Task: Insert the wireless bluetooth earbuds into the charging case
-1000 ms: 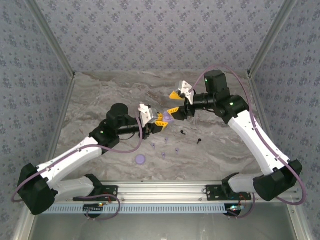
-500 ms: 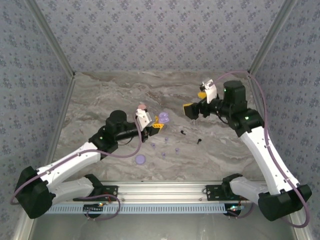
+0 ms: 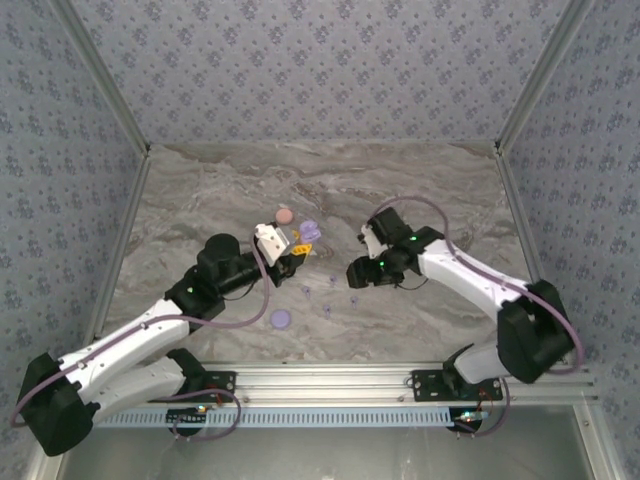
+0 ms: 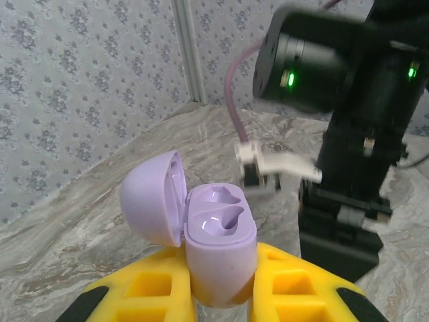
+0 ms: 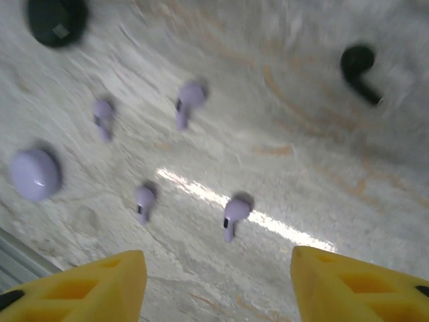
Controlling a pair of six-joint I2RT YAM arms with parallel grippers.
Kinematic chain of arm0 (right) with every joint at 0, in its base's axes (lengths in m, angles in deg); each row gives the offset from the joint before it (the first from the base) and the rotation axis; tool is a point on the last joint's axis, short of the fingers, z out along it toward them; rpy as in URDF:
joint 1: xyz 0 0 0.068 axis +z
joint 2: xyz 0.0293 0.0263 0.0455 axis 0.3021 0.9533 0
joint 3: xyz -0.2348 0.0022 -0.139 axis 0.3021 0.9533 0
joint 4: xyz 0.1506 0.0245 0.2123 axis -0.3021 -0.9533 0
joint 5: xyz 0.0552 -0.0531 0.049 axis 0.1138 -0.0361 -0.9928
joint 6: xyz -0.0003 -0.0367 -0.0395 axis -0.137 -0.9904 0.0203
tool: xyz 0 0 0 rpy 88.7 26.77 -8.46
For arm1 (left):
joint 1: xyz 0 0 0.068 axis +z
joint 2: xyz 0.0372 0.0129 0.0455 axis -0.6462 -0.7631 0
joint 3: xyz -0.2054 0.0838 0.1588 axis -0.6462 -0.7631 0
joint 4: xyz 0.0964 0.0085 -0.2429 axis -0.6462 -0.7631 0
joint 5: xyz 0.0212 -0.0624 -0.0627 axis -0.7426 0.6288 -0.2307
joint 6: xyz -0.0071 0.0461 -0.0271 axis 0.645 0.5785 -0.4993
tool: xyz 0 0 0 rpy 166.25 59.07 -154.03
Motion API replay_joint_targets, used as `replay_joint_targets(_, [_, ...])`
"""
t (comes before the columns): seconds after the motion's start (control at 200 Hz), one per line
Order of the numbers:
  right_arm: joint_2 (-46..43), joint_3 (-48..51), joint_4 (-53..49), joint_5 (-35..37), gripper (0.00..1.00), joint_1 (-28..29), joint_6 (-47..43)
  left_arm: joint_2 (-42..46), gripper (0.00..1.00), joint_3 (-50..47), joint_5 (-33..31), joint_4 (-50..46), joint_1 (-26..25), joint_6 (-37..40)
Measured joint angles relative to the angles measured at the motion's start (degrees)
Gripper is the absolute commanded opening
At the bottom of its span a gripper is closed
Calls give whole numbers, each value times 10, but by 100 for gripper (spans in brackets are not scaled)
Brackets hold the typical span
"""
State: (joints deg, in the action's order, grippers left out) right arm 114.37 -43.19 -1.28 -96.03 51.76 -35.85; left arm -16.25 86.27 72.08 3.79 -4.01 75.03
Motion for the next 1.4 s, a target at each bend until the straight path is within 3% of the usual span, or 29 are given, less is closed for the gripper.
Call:
replay_joint_targets(0.135, [85,-34,-28,23,40,24,26,1,0,-3,-10,0,0,0])
replay_joint_targets(0.355, [169,-96,-47,62,40,76,34,1,0,-6,-19,-1,0,0])
replay_joint_targets(0.815, [215,-102,-63,101,40,87,40,7,0,-6,-25,-2,0,4])
replay_joint_targets(1.179, [222,-110,-75,120,28,94,45,7,0,-6,-31,-2,0,4])
replay_joint_targets(1.399, [221,-109,-77,122,25,95,45,7,0,-6,-32,-2,0,4])
